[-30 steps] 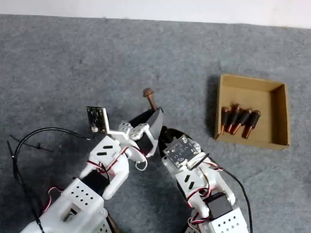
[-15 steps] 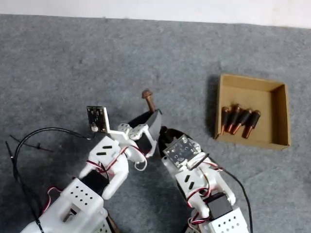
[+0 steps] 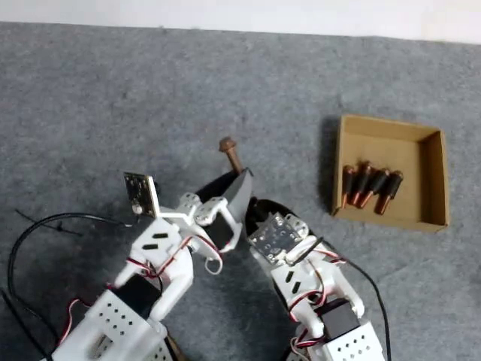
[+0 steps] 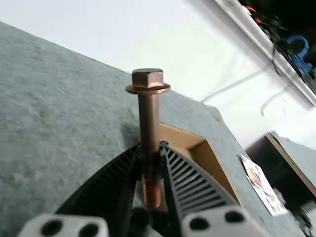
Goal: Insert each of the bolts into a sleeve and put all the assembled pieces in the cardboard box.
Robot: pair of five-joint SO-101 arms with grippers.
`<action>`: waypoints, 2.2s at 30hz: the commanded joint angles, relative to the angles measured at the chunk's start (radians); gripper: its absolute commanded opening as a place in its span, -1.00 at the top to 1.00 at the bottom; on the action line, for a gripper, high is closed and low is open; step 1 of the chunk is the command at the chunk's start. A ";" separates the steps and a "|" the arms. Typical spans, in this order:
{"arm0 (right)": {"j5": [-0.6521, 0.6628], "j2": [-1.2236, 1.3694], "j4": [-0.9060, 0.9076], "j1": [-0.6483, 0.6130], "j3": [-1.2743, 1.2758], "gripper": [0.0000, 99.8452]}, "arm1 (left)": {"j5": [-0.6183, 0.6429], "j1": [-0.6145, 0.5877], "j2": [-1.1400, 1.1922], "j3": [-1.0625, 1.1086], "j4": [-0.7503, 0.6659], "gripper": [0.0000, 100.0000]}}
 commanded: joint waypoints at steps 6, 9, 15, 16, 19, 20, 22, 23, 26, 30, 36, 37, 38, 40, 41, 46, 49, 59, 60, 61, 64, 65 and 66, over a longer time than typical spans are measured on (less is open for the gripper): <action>0.012 -0.002 -0.035 0.013 0.119 0.99 | -0.006 0.002 -0.071 -0.007 0.044 0.99; 0.012 -0.002 -0.036 0.010 0.119 0.99 | -0.008 -0.019 -0.071 -0.005 0.046 0.99; 0.014 -0.002 -0.079 0.012 0.122 0.99 | -0.008 -0.024 -0.071 -0.005 0.046 0.99; 0.014 -0.002 -0.084 0.013 0.122 0.99 | -0.008 -0.024 -0.071 -0.005 0.046 0.99; 0.018 -0.002 -0.088 0.013 0.117 0.99 | -0.035 -0.024 -0.071 -0.004 0.046 0.99; 0.032 -0.002 -0.088 0.012 0.119 0.99 | -0.061 -0.018 -0.071 -0.002 0.046 0.99; 0.048 -0.002 -0.088 0.008 0.122 0.99 | -0.081 -0.016 -0.071 0.005 0.043 0.99; 0.048 -0.002 -0.088 0.007 0.122 0.99 | -0.081 -0.016 -0.071 0.007 0.043 0.99; 0.049 -0.002 -0.088 0.007 0.122 0.99 | -0.083 -0.015 -0.071 0.012 0.043 0.99; 0.049 -0.002 -0.087 0.007 0.117 0.99 | -0.087 0.028 -0.070 0.044 0.041 0.99; 0.051 -0.002 -0.087 -0.013 0.117 0.99 | -0.127 0.051 -0.070 0.062 0.041 0.99; 0.051 -0.002 -0.087 -0.013 0.117 0.99 | -0.127 0.051 -0.070 0.062 0.041 0.99; 0.051 -0.002 -0.087 -0.013 0.117 0.99 | -0.127 0.051 -0.070 0.062 0.041 0.99; 0.051 -0.002 -0.087 -0.013 0.117 0.99 | -0.127 0.051 -0.070 0.062 0.041 0.99; 0.049 -0.002 -0.087 -0.012 0.117 0.99 | -0.127 0.051 -0.070 0.062 0.040 0.99; 0.049 -0.002 -0.088 -0.004 0.122 0.99 | -0.100 -0.016 -0.071 0.067 -0.026 0.99; 0.049 -0.002 -0.088 0.031 0.124 0.99 | -0.020 -0.059 -0.070 0.070 -0.011 0.99; 0.044 -0.002 -0.088 0.065 0.125 0.99 | -0.129 -0.147 0.087 -0.074 0.282 0.98; 0.043 -0.002 -0.088 0.073 0.125 0.99 | -0.129 -0.159 0.162 -0.105 0.282 0.98; 0.043 -0.002 -0.088 0.079 0.125 0.99 | -0.130 -0.166 0.248 -0.142 0.282 0.98; 0.041 -0.002 -0.088 0.087 0.125 0.99 | -0.130 -0.182 0.541 -0.274 0.282 0.98; 0.041 -0.002 -0.088 0.087 0.125 0.99 | -0.129 -0.194 0.644 -0.323 0.282 0.98; 0.041 -0.002 -0.088 0.087 0.125 0.99 | -0.127 -0.206 0.745 -0.375 0.284 0.99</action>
